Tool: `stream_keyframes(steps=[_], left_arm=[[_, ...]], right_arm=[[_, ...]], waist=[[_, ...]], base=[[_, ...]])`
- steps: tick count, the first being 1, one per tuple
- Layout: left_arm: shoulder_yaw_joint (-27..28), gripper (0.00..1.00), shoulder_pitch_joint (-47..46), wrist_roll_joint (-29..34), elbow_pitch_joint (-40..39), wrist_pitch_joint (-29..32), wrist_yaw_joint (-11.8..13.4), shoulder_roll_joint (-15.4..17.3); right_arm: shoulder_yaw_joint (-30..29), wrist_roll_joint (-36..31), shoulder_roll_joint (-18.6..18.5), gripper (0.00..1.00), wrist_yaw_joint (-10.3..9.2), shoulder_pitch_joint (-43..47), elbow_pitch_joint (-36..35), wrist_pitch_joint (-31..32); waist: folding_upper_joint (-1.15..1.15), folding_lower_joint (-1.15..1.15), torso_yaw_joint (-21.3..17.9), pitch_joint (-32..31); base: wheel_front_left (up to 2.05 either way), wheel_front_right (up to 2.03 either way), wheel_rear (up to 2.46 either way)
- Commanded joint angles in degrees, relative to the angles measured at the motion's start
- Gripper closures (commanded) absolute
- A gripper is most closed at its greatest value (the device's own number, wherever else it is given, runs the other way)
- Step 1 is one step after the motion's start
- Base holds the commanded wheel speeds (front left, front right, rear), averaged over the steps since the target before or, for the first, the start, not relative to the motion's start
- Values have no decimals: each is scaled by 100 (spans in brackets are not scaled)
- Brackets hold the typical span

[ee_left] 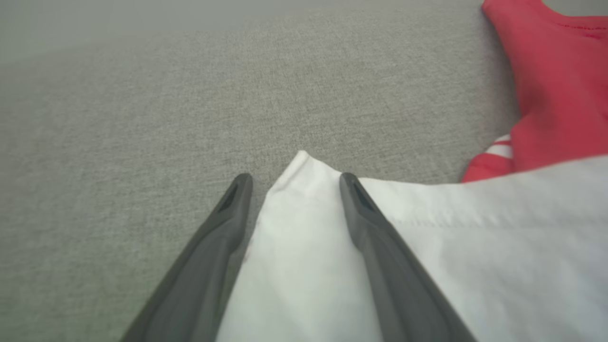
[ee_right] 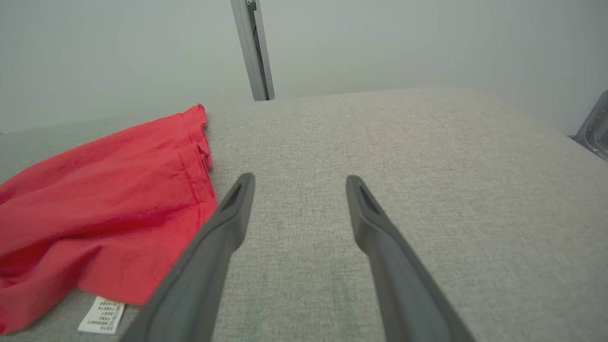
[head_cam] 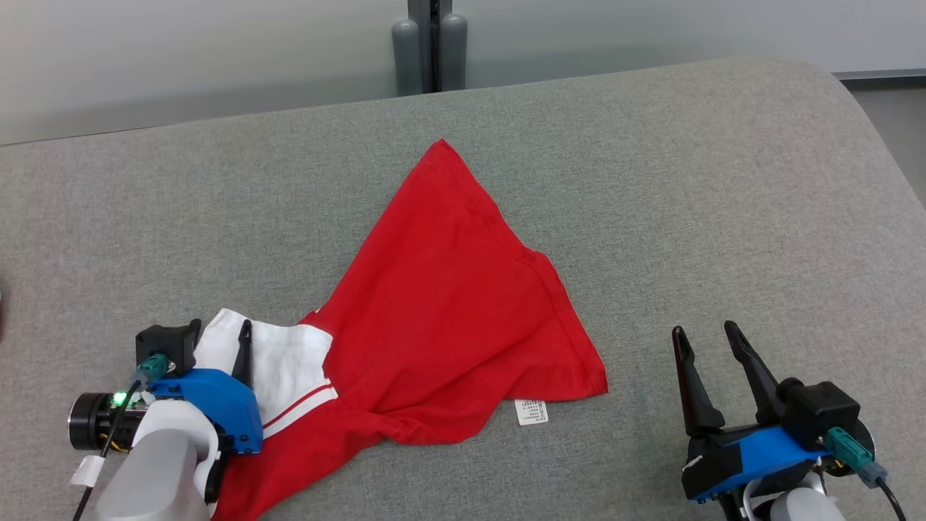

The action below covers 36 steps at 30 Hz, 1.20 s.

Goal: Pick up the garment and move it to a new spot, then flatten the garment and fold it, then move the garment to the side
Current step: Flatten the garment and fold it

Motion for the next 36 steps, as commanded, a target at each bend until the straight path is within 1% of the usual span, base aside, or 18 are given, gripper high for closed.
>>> stream_keyframes(steps=[1, 4, 5, 6, 7, 12, 17, 20, 22, 26, 31, 36], left_arm=[[-120, 0, -20, -36, 121, 30, -6, -58], [-390, 0, 69, -246, 247, 128, -8, -203], [-482, 26, 95, -293, 280, 141, -8, -181], [-572, 67, 112, -344, 320, 160, -9, -167], [-650, 100, 123, -390, 349, 167, -9, -158], [-947, 100, 14, -530, 401, 105, -7, -30], [-885, 100, -348, -565, 165, -37, -4, 99], [-693, 100, -564, -543, -292, -43, 118, 147], [-517, 100, -645, -479, -689, -42, 188, 236], [-229, 100, -743, -312, -1432, -43, 289, 213], [-29, 100, -408, -112, -2042, -44, 231, 138], [89, 100, 348, 37, -2688, -45, 143, 28]], right_arm=[[-9, -24, -10, 0, 1, -33, -14, -5], [7, -27, -9, 0, 1, -31, -1, -5], [5, -28, -10, 0, 1, -37, 5, -5], [7, -30, -10, 0, 1, -45, 11, -5], [9, -32, -10, 0, 1, -53, 14, -5], [19, -59, -10, 0, 1, -52, 5, -5], [20, -59, -36, 0, 1, 0, 49, -5], [22, -47, -51, 0, 1, 12, 45, -5], [17, -36, -56, 0, 1, 16, 33, -5], [-7, -21, -68, 0, 1, 81, 32, -5], [-45, -31, -54, 0, 1, 195, 47, -5], [-96, -6, -37, 0, 1, 342, 53, -5]], waist=[[-1, 0, -3, -8], [-1, 0, -22, -31], [-1, 0, -27, -37], [-1, 0, -31, -42], [-1, 0, -34, -48], [-1, 0, -57, -104], [-1, 0, -73, -227], [-1, 0, -94, -276], [-1, 0, -111, -297], [-1, 0, -127, -352], [-1, 0, -106, -469], [-1, 0, -1, -613]], base=[[0, 0, 0], [0, 0, 0], [0, 0, 0], [0, 0, 0], [0, 0, 0], [0, 0, 0], [0, 0, 0], [0, 0, 0], [0, 0, 0], [0, 0, 0], [0, 0, 0], [0, 0, 0]])
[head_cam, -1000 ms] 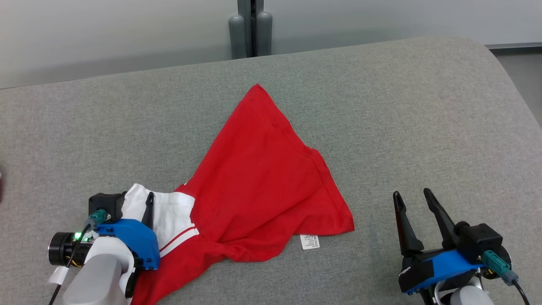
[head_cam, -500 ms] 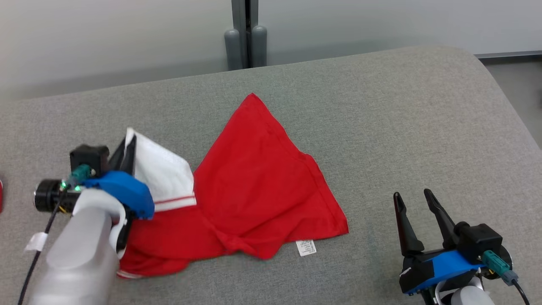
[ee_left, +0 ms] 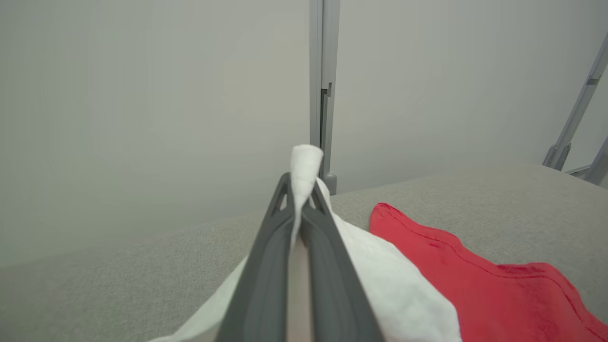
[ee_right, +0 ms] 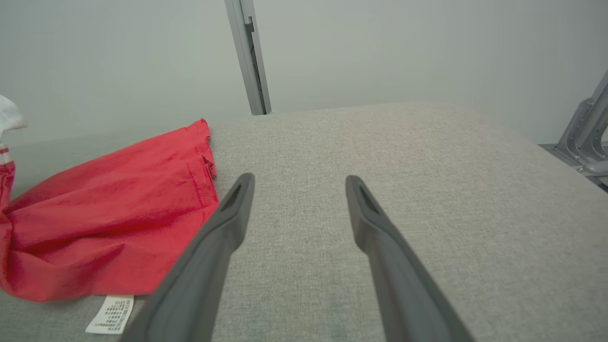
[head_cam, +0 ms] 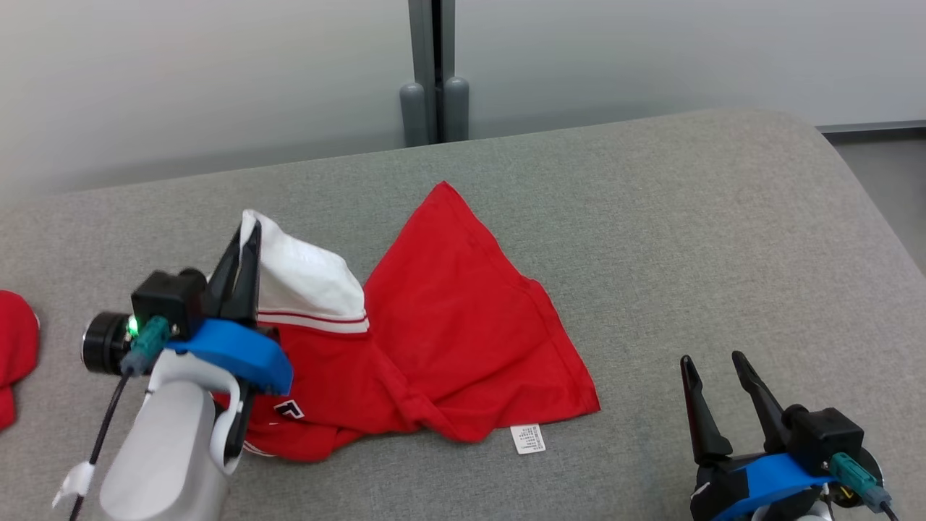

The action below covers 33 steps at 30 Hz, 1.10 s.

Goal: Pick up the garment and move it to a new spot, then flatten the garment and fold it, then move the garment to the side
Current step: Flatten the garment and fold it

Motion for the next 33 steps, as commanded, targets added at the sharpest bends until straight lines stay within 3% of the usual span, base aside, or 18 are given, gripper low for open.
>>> stream_keyframes(steps=[1, 16, 30, 32, 33], left_arm=[[67, 100, 311, 66, -226, -25, -23, 5], [-58, 100, 2563, 228, -1517, -25, -69, -252], [488, 98, 3853, 25, -1744, -26, 165, -216], [566, 0, 3888, 69, -1803, -26, 227, -188], [631, 0, 3890, 60, -1871, -26, 239, -202]], right_arm=[[-27, 0, -5, 0, 1, 100, -11, -5], [-274, -55, -17, 0, 1, 327, -30, -5], [-298, -13, 1, 0, 1, 525, 39, -4], [-285, -16, 5, 0, 1, 523, 47, -4], [-279, -11, 7, 0, 1, 521, 51, -4]], waist=[[0, 0, 56, -42], [0, 0, 899, -312], [0, 0, 1163, -515], [0, 0, 1162, -525], [0, 0, 1162, -529]], base=[[0, 0, 0], [0, 0, 0], [0, 0, 0], [0, 0, 0], [0, 0, 0]])
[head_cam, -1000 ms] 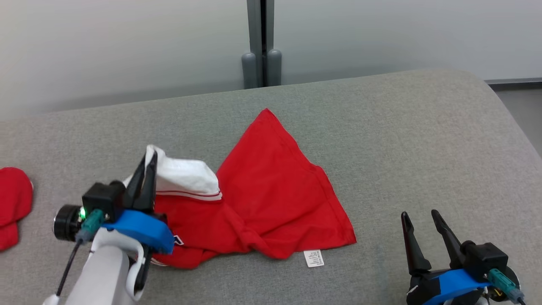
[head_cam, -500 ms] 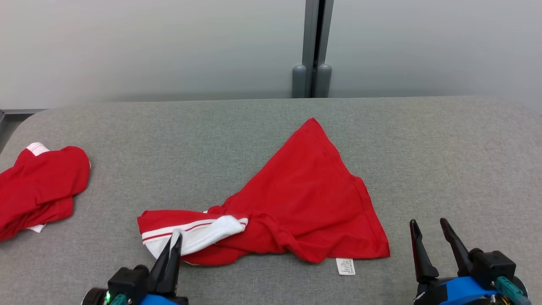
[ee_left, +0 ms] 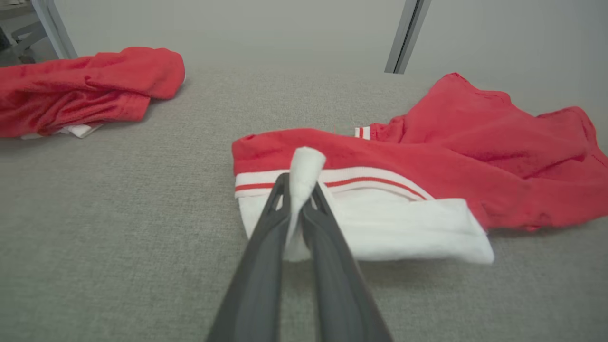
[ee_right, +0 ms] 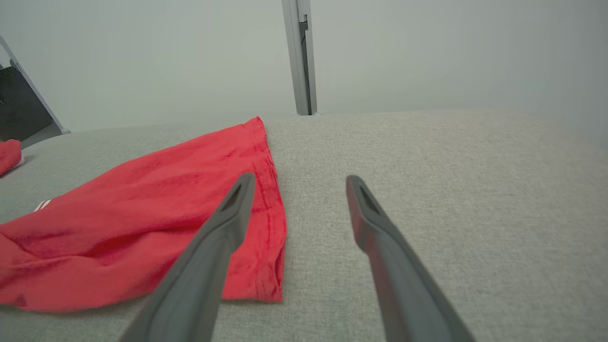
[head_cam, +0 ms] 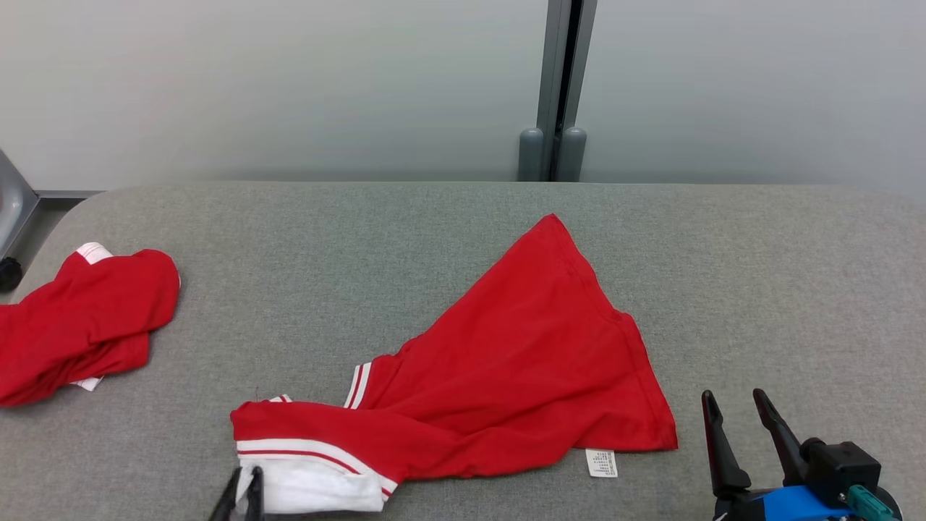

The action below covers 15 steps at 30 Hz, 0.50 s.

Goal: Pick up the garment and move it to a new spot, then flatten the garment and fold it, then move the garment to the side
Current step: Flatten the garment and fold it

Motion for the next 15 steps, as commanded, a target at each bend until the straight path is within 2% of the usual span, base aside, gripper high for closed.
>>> stream_keyframes(steps=[1, 8, 15], left_arm=[[159, 0, -9, 10, -191, -28, 49, 33], [579, 0, -360, 314, -907, -28, -12, -76], [461, 0, -1269, 561, -611, -24, -184, -58]], right_arm=[[18, 4, -4, 0, 1, 68, 9, -4], [14, 12, -4, 0, 1, 27, 29, -4], [128, -6, 0, 0, 1, -138, 47, -4]], waist=[[0, 0, -3, -7], [0, 0, -83, 20], [0, 0, -286, 155]], base=[[0, 0, 0], [0, 0, 0], [0, 0, 0]])
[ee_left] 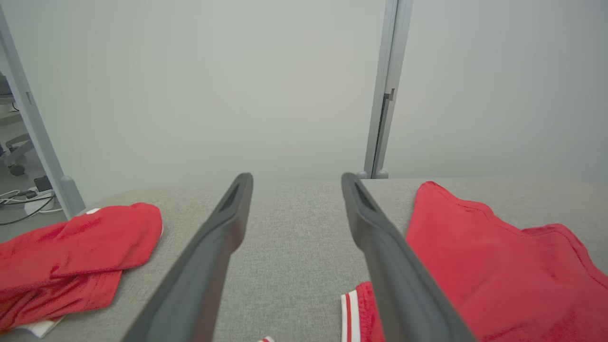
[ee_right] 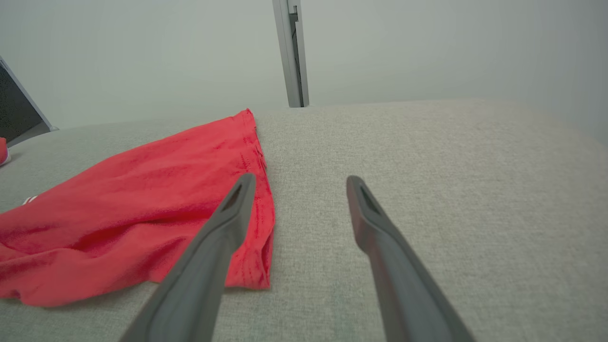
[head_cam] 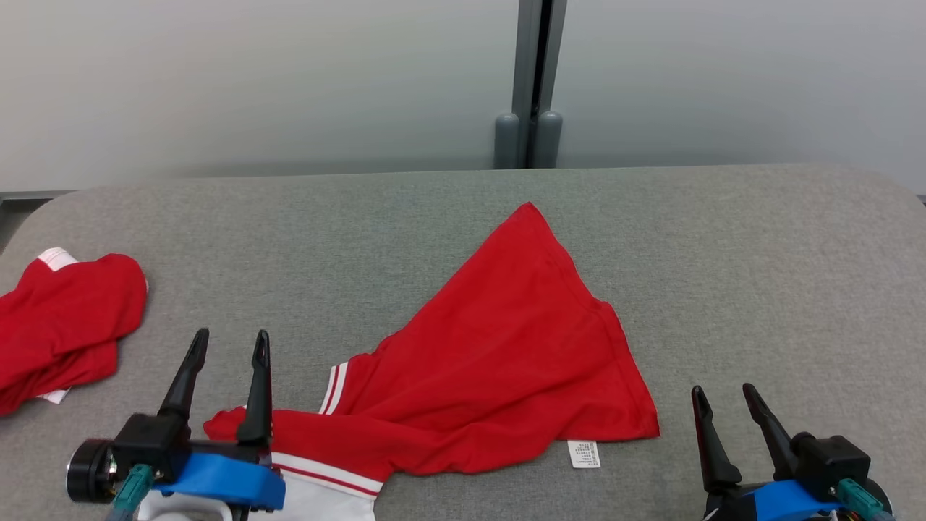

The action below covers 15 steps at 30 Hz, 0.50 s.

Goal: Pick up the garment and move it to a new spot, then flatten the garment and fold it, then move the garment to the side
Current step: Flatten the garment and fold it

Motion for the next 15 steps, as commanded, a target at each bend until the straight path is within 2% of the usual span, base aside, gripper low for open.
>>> stream_keyframes(steps=[1, 6, 15], left_arm=[[-88, 0, -399, 144, 181, -21, -55, 61], [-187, 0, -976, 196, 670, -21, -113, 109], [-474, 0, -1831, 130, 2116, -21, -194, 248]], right_arm=[[33, -4, -6, 0, 1, -107, 16, -4], [69, 0, -10, 0, 1, -175, 7, -4], [117, -14, -9, 0, 1, -345, 4, -4]], waist=[[-1, 0, -89, 57], [-1, 0, -255, 186], [-1, 0, -655, 454]], base=[[0, 0, 0], [0, 0, 0], [0, 0, 0]])
